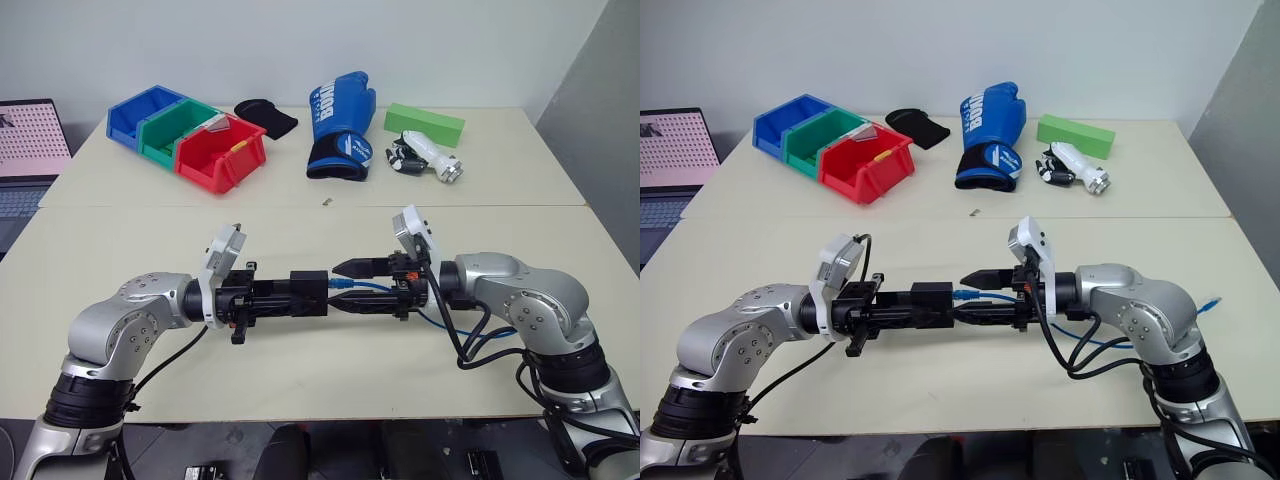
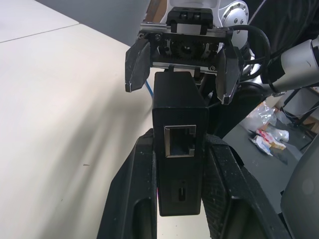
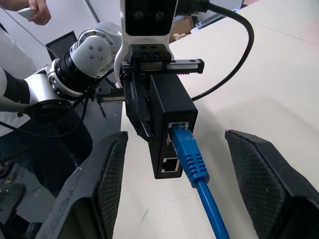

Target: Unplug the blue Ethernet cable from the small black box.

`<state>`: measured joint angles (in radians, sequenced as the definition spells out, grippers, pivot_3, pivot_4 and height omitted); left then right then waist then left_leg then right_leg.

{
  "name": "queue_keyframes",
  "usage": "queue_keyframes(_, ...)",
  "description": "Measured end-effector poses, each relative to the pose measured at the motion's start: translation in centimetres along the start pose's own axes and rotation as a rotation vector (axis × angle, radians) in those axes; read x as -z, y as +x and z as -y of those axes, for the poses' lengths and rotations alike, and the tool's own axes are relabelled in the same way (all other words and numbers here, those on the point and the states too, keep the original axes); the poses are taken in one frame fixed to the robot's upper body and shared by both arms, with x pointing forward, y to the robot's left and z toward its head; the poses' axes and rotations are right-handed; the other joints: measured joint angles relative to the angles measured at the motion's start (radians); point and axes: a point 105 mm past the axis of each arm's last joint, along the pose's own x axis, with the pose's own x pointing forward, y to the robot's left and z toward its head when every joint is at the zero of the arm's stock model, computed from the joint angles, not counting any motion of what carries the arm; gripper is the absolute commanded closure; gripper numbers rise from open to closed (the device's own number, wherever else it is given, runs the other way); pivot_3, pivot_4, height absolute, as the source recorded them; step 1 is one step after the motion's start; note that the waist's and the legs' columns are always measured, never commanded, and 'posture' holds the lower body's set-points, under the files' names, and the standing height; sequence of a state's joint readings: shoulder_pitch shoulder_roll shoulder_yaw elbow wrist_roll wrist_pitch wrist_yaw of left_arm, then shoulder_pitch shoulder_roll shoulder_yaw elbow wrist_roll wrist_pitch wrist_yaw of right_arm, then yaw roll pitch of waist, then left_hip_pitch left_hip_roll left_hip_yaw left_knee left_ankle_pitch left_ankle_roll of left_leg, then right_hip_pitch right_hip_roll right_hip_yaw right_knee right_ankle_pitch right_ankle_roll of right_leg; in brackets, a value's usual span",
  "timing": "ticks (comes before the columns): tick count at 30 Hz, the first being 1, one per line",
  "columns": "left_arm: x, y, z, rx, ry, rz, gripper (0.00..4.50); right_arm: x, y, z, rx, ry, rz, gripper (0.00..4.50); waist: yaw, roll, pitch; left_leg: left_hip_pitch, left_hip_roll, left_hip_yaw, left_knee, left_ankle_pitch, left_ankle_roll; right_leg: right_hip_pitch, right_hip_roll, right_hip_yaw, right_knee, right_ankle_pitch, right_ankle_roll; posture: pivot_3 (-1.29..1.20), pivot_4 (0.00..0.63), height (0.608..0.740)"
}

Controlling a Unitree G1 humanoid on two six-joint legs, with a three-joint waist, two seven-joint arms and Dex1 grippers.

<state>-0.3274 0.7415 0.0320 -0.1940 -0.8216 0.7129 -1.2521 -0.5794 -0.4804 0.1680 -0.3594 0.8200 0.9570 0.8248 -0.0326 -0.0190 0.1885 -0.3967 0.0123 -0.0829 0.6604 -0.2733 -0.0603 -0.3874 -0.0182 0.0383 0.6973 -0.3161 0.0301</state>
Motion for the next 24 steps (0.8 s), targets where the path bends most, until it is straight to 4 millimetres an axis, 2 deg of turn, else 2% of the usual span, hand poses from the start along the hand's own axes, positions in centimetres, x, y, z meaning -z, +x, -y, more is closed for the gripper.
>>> queue_keyframes(6,0.01,0.00,0.00,0.000,-0.001,-0.001,3.70,0.08,0.08,-0.05,-0.005,0.011,-0.004,1.20,0.000,0.000,0.000,0.000,0.000,0.000,0.000,0.000,0.000,0.000,0.000,0.000,0.000,0.000,0.000,0.00,0.150,0.740)
queue_keyframes(9,0.04,-0.01,-0.01,-0.002,-0.001,-0.002,3.70,0.10,0.09,-0.06,-0.005,0.012,-0.004,1.68,0.000,0.000,0.000,0.000,0.000,0.000,0.000,0.000,0.000,0.000,0.000,0.000,0.000,0.000,0.000,0.00,0.150,0.740)
queue_keyframes(19,0.32,-0.04,0.10,-0.002,-0.006,-0.008,3.70,0.09,-0.03,-0.09,-0.012,0.024,-0.002,3.96,0.000,0.000,0.000,0.000,0.000,0.000,0.000,0.000,0.000,0.000,0.000,0.000,0.000,0.000,0.000,0.00,0.150,0.740)
queue_keyframes(24,0.35,0.02,0.17,0.002,-0.009,-0.009,3.70,0.03,-0.27,-0.10,-0.019,0.020,-0.004,4.48,0.000,0.000,0.000,0.000,0.000,0.000,0.000,0.000,0.000,0.000,0.000,0.000,0.000,0.000,0.000,0.00,0.150,0.740)
